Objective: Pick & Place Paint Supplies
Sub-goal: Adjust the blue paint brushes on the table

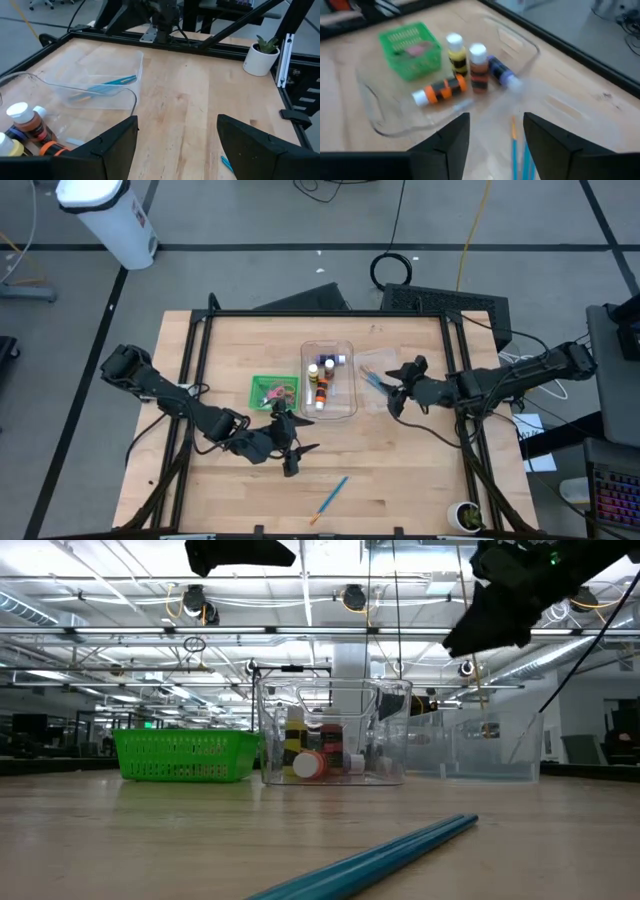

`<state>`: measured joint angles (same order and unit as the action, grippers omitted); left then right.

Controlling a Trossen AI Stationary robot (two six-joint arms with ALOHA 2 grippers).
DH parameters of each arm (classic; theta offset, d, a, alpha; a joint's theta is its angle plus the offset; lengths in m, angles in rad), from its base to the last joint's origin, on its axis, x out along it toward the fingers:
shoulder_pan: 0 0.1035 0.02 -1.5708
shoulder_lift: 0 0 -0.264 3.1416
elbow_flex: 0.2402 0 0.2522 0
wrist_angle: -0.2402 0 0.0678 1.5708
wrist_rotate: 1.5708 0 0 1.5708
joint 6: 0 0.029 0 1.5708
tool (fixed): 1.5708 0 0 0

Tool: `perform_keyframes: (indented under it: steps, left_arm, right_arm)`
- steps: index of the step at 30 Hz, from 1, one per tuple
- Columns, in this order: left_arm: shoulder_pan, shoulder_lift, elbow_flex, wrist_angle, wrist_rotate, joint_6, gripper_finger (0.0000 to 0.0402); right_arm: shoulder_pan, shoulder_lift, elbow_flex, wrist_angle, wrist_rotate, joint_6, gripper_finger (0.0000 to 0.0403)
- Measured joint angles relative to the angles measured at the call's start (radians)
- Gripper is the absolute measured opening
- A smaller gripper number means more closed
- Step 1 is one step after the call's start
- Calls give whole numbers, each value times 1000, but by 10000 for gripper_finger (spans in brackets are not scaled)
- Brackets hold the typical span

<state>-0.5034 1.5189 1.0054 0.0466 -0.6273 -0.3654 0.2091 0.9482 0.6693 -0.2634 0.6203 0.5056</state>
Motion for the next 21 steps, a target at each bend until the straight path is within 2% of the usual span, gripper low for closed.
perform_keyframes:
  steps: [3, 6, 9, 12, 16, 21]
  left_arm:
    - [0, 0, 0, -10, 1, -13, 280]
    - [0, 0, 0, -20, 2, -14, 280]
    - [0, 0, 0, -20, 2, -14, 280]
    - [0, 0, 0, -21, 4, -39, 280]
    - [0, 19, 0, -7, 118, -67, 280]
    - [-41, 164, 0, 99, 366, 108, 280]
  right_arm:
    - [22, 6, -29, 183, -69, -72, 181]
    - [57, 40, -93, 479, -220, -147, 176]
    - [112, 122, -150, 836, -372, -213, 171]
    - [179, 226, -169, 1076, -441, -278, 170]
    - [241, 323, -169, 1237, -438, -358, 169]
    - [249, 367, -169, 1254, -434, -374, 169]
